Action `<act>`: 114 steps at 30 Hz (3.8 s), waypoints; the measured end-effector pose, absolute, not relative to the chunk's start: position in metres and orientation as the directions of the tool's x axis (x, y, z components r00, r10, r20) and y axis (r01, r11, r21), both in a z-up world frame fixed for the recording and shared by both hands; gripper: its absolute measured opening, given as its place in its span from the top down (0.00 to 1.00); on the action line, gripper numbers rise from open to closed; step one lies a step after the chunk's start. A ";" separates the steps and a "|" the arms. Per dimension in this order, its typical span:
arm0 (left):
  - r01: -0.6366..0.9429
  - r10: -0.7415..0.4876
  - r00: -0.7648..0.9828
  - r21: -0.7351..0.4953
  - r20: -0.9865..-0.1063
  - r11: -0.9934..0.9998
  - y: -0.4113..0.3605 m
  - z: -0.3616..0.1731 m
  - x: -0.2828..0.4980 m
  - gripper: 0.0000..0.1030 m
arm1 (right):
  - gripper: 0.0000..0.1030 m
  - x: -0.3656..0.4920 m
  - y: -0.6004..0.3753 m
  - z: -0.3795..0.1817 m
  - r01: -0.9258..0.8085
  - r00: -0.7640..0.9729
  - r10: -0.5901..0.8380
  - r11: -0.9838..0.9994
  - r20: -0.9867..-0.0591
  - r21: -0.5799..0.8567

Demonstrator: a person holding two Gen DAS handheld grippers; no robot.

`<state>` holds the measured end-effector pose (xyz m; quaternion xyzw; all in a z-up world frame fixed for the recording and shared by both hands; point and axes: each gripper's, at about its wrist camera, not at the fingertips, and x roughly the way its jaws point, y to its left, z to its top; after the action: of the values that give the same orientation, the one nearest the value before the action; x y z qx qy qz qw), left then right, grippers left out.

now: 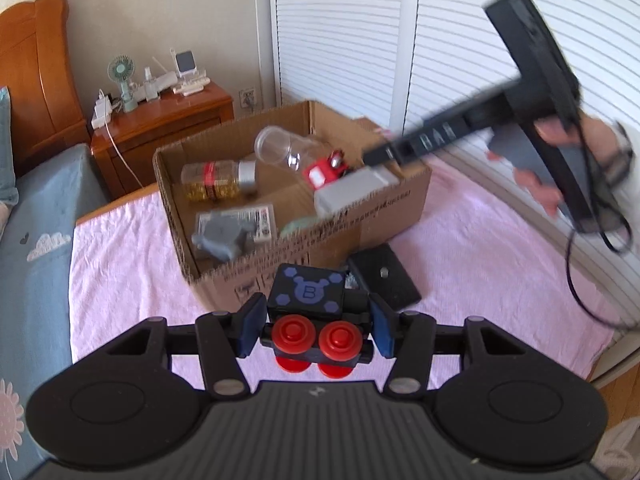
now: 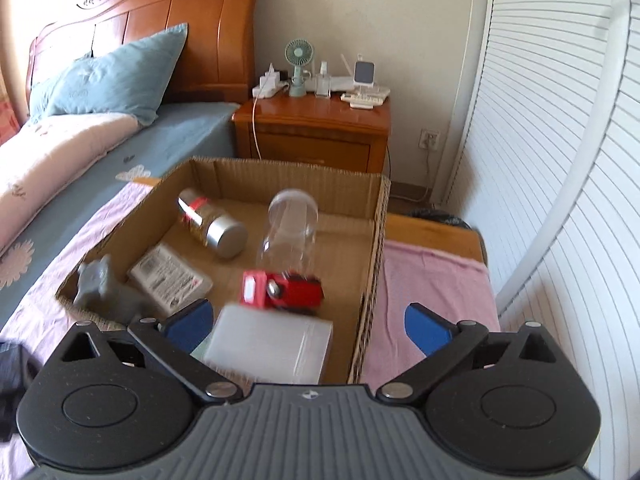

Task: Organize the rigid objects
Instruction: 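Carry the cube toy and red train into the box and open both tools, then withdraw both open tools from the box, then move the left tool toward the clear tape roller while the right tool approaches the black case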

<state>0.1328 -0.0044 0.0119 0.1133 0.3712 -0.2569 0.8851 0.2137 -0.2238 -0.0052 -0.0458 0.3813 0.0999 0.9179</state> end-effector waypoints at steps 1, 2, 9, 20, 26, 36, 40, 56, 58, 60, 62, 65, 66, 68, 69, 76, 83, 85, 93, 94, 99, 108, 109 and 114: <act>0.538 -0.369 0.597 0.014 -0.712 0.843 -0.006 0.015 0.135 0.48 | 0.00 0.209 -0.224 -0.005 -0.213 0.682 0.142 0.977 -0.717 -0.009; 0.537 -0.369 0.603 0.018 -0.707 0.843 -0.008 0.017 0.137 0.48 | 0.00 0.205 -0.224 -0.004 -0.206 0.674 0.133 0.979 -0.727 -0.012; 0.511 -0.354 0.630 0.025 -0.691 0.859 -0.019 0.038 0.173 0.48 | 0.00 0.165 -0.222 -0.005 -0.166 0.658 0.069 0.985 -0.750 -0.054; 0.389 -0.224 0.631 0.053 -0.743 0.920 -0.031 0.021 0.275 0.48 | 0.00 0.127 -0.235 -0.007 -0.138 0.666 0.095 0.990 -0.739 0.003; 0.317 -0.151 0.608 0.064 -0.779 0.946 -0.023 -0.005 0.306 0.45 | 0.00 0.125 -0.245 -0.009 -0.132 0.671 0.098 0.991 -0.735 0.011; 0.290 -0.125 0.655 0.096 -0.746 0.952 -0.006 0.014 0.278 0.05 | 0.00 0.123 -0.241 -0.015 -0.140 0.656 0.109 0.990 -0.746 0.022; 0.294 -0.113 0.672 0.123 -0.732 0.948 -0.003 0.025 0.256 0.05 | 0.00 0.120 -0.234 -0.014 -0.147 0.655 0.118 0.989 -0.746 0.027; 0.309 -0.149 0.670 0.090 -0.727 0.947 -0.003 0.051 0.144 0.05 | 0.00 0.095 -0.214 0.000 -0.192 0.676 0.161 0.981 -0.719 0.039; 0.303 -0.139 0.682 0.105 -0.718 0.947 -0.003 0.055 0.130 0.05 | 0.00 0.093 -0.213 -0.001 -0.200 0.675 0.167 0.979 -0.719 0.039; 0.297 -0.132 0.698 0.118 -0.703 0.947 -0.004 0.057 0.117 0.05 | 0.00 0.091 -0.212 -0.003 -0.207 0.675 0.173 0.978 -0.717 0.041; 0.287 -0.131 0.716 0.118 -0.686 0.951 -0.003 0.055 0.108 0.03 | 0.00 0.091 -0.211 -0.007 -0.207 0.671 0.175 0.977 -0.721 0.045; 0.267 -0.143 0.731 0.088 -0.667 0.960 -0.001 0.045 0.096 0.01 | 0.00 0.093 -0.212 -0.015 -0.205 0.666 0.180 0.977 -0.724 0.055; 0.263 -0.148 0.731 0.075 -0.666 0.962 0.001 0.040 0.094 0.01 | 0.00 0.094 -0.212 -0.018 -0.203 0.662 0.183 0.977 -0.727 0.060; 0.242 -0.137 0.730 0.066 -0.670 0.968 0.001 0.028 0.093 0.01 | 0.00 0.097 -0.212 -0.025 -0.198 0.653 0.182 0.978 -0.736 0.066; 0.223 -0.124 0.733 0.063 -0.669 0.973 0.002 0.022 0.092 0.01 | 0.00 0.099 -0.212 -0.029 -0.194 0.649 0.179 0.979 -0.740 0.066; 0.137 -0.072 0.747 0.046 -0.661 0.990 0.006 -0.010 0.092 0.01 | 0.00 0.112 -0.206 -0.047 -0.198 0.629 0.184 0.977 -0.755 0.072; 0.112 -0.067 0.741 0.025 -0.669 0.993 0.013 -0.031 0.096 0.01 | 0.00 0.130 -0.194 -0.061 -0.188 0.618 0.187 0.978 -0.764 0.087; 0.105 -0.068 0.737 0.014 -0.673 0.994 0.017 -0.033 0.097 0.01 | 0.00 0.137 -0.190 -0.066 -0.181 0.614 0.180 0.980 -0.768 0.085; 0.051 -0.059 0.719 -0.033 -0.693 0.998 0.032 -0.043 0.105 0.01 | 0.00 0.162 -0.173 -0.083 -0.130 0.598 0.144 0.988 -0.788 0.082; 0.051 -0.063 0.716 -0.039 -0.695 0.998 0.034 -0.044 0.105 0.01 | 0.00 0.165 -0.172 -0.086 -0.122 0.597 0.137 0.989 -0.791 0.079; 0.044 -0.056 0.710 -0.035 -0.702 0.998 0.036 -0.048 0.107 0.01 | 0.00 0.174 -0.171 -0.093 -0.076 0.610 0.116 0.993 -0.784 0.087; 0.069 -0.084 0.698 -0.049 -0.711 0.996 0.030 -0.051 0.109 0.01 | 0.00 0.173 -0.186 -0.094 -0.028 0.621 0.084 0.996 -0.779 0.086; 0.075 -0.088 0.697 -0.050 -0.712 0.996 0.029 -0.051 0.109 0.01 | 0.00 0.171 -0.190 -0.094 -0.018 0.621 0.078 0.996 -0.780 0.085; 0.088 -0.099 0.689 -0.052 -0.718 0.995 0.023 -0.052 0.109 0.01 | 0.00 0.166 -0.203 -0.098 -0.004 0.621 0.030 0.999 -0.783 0.035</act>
<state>0.1088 0.0231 -0.0524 -0.0067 0.3910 -0.0509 0.9189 0.1656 -0.2032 -0.0980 0.0151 0.4351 0.0093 0.9002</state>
